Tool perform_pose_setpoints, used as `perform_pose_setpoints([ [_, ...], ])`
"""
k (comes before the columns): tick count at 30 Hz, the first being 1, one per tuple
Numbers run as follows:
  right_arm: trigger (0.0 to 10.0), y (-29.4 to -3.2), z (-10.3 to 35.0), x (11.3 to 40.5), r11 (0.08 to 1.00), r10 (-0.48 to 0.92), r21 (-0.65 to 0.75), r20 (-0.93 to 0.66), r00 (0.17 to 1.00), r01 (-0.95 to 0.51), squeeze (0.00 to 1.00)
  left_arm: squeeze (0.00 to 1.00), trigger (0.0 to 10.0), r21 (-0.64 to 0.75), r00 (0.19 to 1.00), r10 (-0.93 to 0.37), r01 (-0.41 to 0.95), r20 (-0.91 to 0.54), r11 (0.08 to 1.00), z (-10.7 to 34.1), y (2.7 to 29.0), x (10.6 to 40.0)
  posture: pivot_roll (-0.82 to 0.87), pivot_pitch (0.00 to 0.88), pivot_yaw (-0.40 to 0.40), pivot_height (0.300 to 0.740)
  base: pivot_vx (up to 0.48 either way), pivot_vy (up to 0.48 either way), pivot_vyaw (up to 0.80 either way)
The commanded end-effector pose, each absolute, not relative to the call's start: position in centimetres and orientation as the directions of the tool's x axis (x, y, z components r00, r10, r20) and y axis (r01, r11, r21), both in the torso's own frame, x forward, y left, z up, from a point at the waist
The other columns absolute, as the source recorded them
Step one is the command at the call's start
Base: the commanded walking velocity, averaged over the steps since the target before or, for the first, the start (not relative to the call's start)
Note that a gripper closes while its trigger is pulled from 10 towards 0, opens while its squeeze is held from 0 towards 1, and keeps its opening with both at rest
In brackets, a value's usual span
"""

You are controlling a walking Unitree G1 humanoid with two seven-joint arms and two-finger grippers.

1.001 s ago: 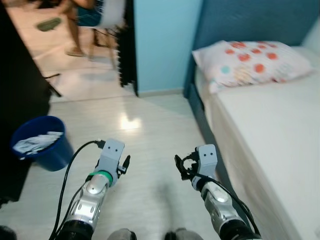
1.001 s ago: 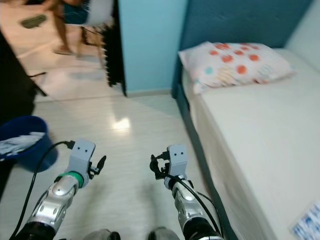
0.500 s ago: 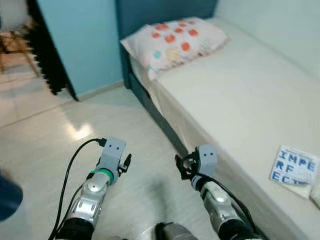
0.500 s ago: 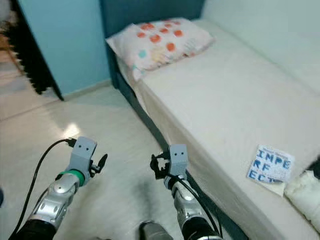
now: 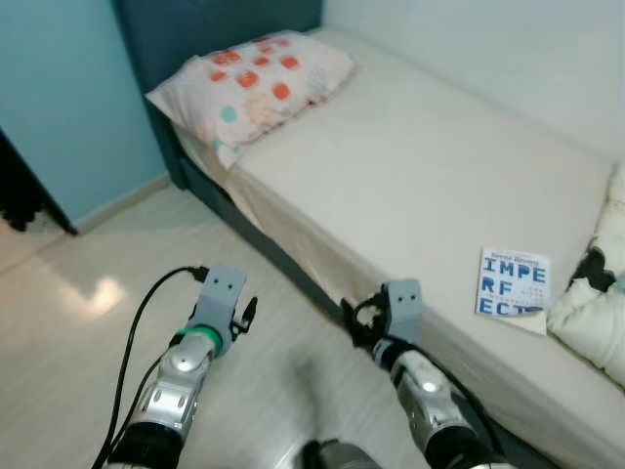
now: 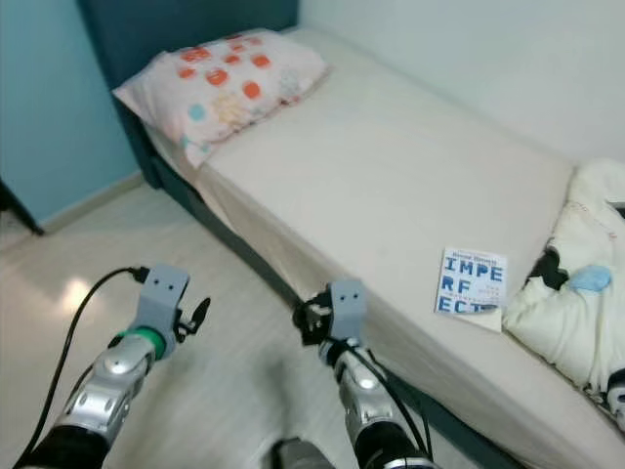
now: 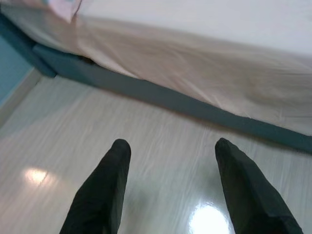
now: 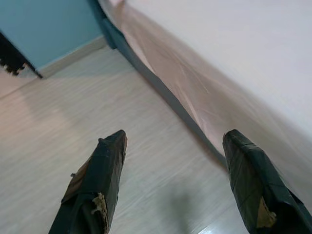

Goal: Clean up the room

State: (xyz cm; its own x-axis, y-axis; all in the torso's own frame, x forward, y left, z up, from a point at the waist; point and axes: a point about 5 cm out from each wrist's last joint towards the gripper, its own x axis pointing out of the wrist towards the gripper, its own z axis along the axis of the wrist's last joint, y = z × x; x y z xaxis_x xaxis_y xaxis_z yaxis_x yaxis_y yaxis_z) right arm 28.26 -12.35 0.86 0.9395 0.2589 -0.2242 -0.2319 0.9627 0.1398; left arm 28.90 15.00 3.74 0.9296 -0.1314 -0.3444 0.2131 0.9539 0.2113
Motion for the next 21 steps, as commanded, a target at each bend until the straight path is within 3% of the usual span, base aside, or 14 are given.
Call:
perform_pose_setpoints([
  [1,10.0,-12.9,0.7,28.1,0.967,0.237,0.145,-0.229,0.944,-0.208,0.0,0.0,10.0,0.2,0.923,-0.159,0.24,-0.351,0.95,3.6,14.4,28.8,0.04,0.0,0.035,0.74,0.0,0.0,-0.79],
  [21,10.0,-13.2,1.1,28.3,0.968,0.233,0.137,-0.201,0.951,-0.208,0.0,0.0,10.0,0.188,0.937,-0.202,0.261,-0.283,0.947,4.9,13.4,29.2,0.03,0.0,0.038,0.74,0.0,0.0,-0.79],
])
